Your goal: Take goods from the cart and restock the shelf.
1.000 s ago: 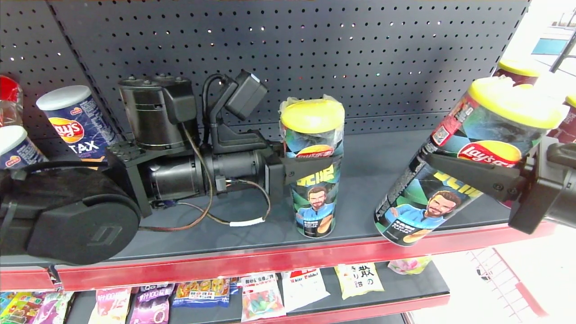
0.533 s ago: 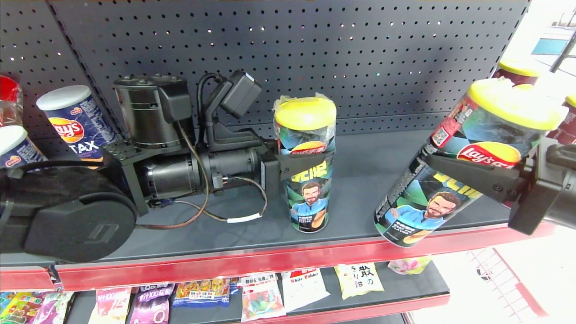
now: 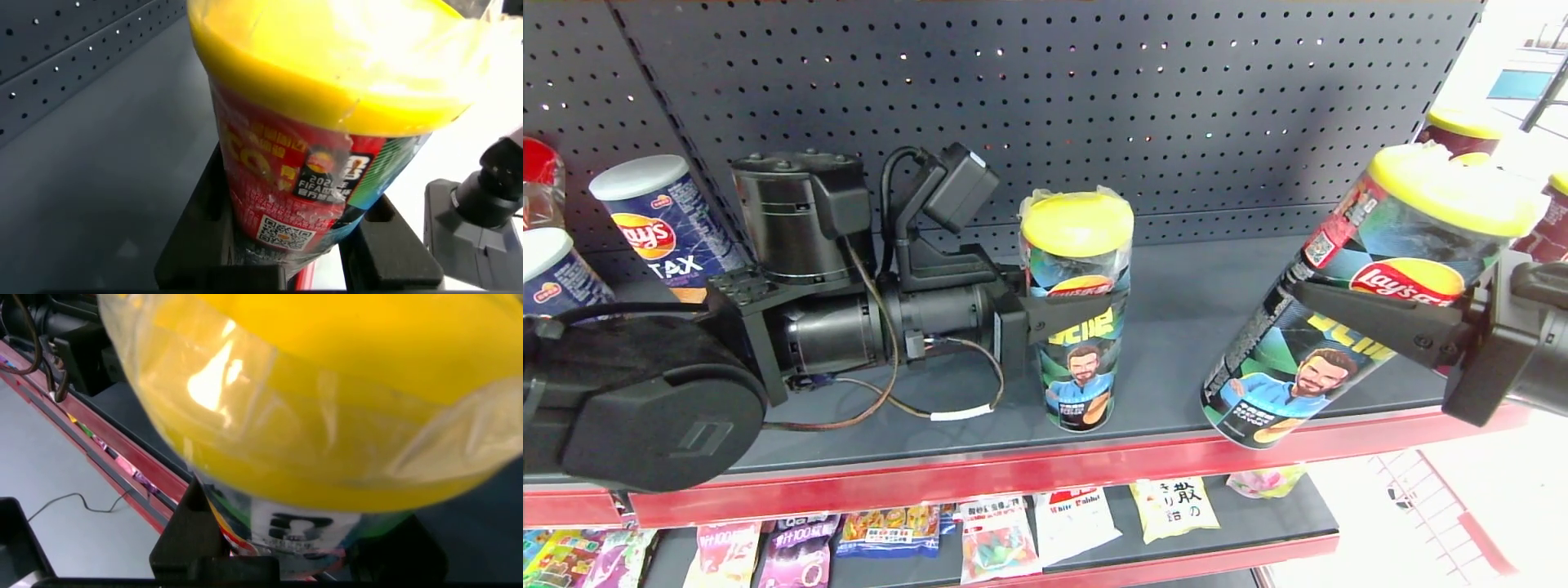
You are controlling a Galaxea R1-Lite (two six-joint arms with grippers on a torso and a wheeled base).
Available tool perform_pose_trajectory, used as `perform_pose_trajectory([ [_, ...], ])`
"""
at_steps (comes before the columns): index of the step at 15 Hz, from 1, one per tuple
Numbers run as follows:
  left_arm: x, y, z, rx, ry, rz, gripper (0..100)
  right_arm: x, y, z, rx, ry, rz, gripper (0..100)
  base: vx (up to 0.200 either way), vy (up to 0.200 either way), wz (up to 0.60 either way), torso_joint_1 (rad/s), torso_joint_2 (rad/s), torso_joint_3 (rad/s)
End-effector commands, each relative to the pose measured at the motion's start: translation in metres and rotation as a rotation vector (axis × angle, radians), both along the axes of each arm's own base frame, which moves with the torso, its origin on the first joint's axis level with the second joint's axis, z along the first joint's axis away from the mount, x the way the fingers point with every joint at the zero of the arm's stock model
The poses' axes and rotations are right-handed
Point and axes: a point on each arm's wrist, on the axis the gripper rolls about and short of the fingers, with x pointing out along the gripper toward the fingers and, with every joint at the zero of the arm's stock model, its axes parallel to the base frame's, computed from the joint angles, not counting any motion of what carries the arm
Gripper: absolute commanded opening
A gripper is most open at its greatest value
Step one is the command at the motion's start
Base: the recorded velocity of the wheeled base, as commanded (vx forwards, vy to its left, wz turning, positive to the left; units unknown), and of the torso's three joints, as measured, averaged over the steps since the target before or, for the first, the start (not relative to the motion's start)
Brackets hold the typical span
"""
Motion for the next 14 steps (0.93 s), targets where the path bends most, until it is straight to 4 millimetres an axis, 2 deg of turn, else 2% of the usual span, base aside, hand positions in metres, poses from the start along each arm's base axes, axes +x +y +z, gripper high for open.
perform_pose_trajectory([
  [1,-0.0010,-0.0001,-0.0016,0.003,0.006,-0.015,0,0.0003,0.0003,-0.0001,0.000,0.001,0.001,0,0.000,0.000,0.00,0.000,0.00,0.000],
  [14,-0.0022,-0.0040,-0.0044,0.002,0.015,-0.097,0,0.0007,0.0002,-0.0013,-0.003,0.005,0.000,0,0.000,0.000,0.00,0.000,0.00,0.000],
])
